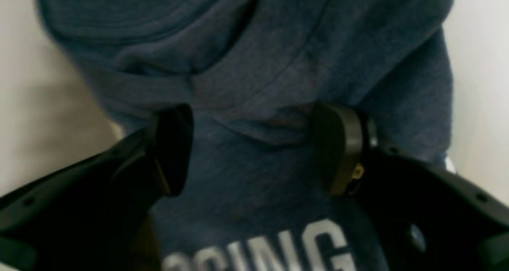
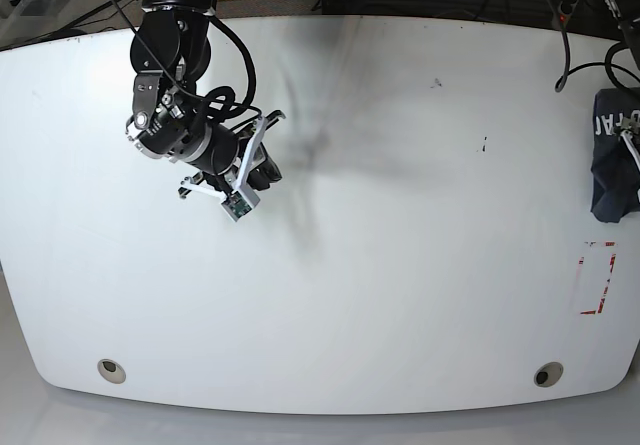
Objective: Fold the T-shirt properly
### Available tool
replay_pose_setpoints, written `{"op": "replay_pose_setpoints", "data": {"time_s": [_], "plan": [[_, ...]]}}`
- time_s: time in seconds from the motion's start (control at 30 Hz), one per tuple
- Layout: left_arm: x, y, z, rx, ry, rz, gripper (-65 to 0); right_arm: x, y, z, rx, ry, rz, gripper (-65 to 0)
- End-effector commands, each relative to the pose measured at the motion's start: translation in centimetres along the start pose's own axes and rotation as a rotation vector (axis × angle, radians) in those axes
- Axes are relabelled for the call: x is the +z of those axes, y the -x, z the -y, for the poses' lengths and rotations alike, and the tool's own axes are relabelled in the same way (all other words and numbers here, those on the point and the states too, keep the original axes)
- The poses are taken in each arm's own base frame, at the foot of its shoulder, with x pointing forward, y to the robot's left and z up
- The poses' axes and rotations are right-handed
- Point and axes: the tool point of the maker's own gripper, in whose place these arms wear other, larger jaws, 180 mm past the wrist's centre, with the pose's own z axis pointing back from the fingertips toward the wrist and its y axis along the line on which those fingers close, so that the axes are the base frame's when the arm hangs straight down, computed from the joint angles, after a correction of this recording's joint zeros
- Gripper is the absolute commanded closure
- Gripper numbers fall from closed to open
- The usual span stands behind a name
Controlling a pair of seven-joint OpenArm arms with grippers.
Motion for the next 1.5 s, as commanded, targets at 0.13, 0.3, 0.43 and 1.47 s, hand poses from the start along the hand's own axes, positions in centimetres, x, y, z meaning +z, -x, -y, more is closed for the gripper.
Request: {"op": "replay_pose_setpoints", "data": {"time_s": [0.13, 0.3, 0.43, 1.47], "plan": [[6.3, -6.0, -6.2, -0.051, -0.209, 0.145, -43.1, 0.5, -1.8, 0.4, 0.024, 0.014, 0.058, -10.3], [8.2, -10.4, -3.5, -0.126, -0.235, 0.245, -43.1, 1.2, -2.3, 2.3, 0.062, 0.052, 0.057, -10.3], [8.9, -14.5, 1.7, -0.194, -0.195, 0.367, -43.1, 1.6, -3.2, 4.1, 0.095, 0.091, 0.104, -10.3], [12.1, -6.3, 30.5, 0.267, 0.149, 0.721, -42.8, 7.1, 8.4, 7.9, -0.077, 0.316, 0.401, -10.1]]}}
